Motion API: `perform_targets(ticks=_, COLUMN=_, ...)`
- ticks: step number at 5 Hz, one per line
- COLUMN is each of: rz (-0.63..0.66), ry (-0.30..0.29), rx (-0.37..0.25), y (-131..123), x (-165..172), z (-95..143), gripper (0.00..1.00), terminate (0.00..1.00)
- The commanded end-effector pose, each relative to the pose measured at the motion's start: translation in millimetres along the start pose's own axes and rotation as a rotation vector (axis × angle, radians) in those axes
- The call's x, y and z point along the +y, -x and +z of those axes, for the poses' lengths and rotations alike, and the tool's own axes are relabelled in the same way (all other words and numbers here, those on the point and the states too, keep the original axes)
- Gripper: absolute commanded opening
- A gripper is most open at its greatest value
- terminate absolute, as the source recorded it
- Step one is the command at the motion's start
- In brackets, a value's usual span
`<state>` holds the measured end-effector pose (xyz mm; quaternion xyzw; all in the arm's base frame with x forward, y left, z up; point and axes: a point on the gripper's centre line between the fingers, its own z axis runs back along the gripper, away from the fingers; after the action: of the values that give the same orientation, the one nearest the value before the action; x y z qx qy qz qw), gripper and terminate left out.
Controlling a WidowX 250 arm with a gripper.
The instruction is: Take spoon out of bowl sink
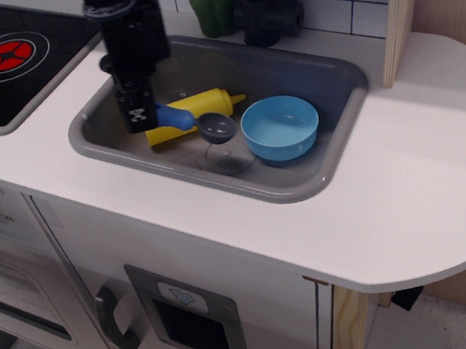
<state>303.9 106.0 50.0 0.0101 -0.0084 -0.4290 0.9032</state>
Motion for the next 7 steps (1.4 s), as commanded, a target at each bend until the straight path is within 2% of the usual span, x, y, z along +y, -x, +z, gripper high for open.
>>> perform_targets(ticks=1, rz=0.018, ry=-0.087, rx=0.011, y=-5.1, x=8.8, z=-1.7, gripper=0.00, terminate=0.00)
perform_targets(ticks=2, rz=0.037, ry=-0.106, rx=0.037, y=-8.8, x=11.8, z=-14.7, gripper=0.00, terminate=0.00)
perform_targets(ticks=4, rz=0.035, ry=-0.108, rx=0.072, y=-15.4, x=4.1, z=-30.4, gripper=0.00, terminate=0.00)
perform_targets(ticks=5, rz=0.033, ry=-0.122, rx=0.093, y=-11.8, x=0.3, z=-26.1, gripper=0.00, terminate=0.00)
perform_targets(ticks=6, rz=0.053, ry=-0.126, rx=0.119, y=-9.6, x=1.5, z=-21.2, gripper=1.00, terminate=0.00)
perform_targets(ticks=7, rz=0.074, ry=-0.121, rx=0.144, y=-8.7, x=5.0, z=-16.2, gripper=1.00, terminate=0.00)
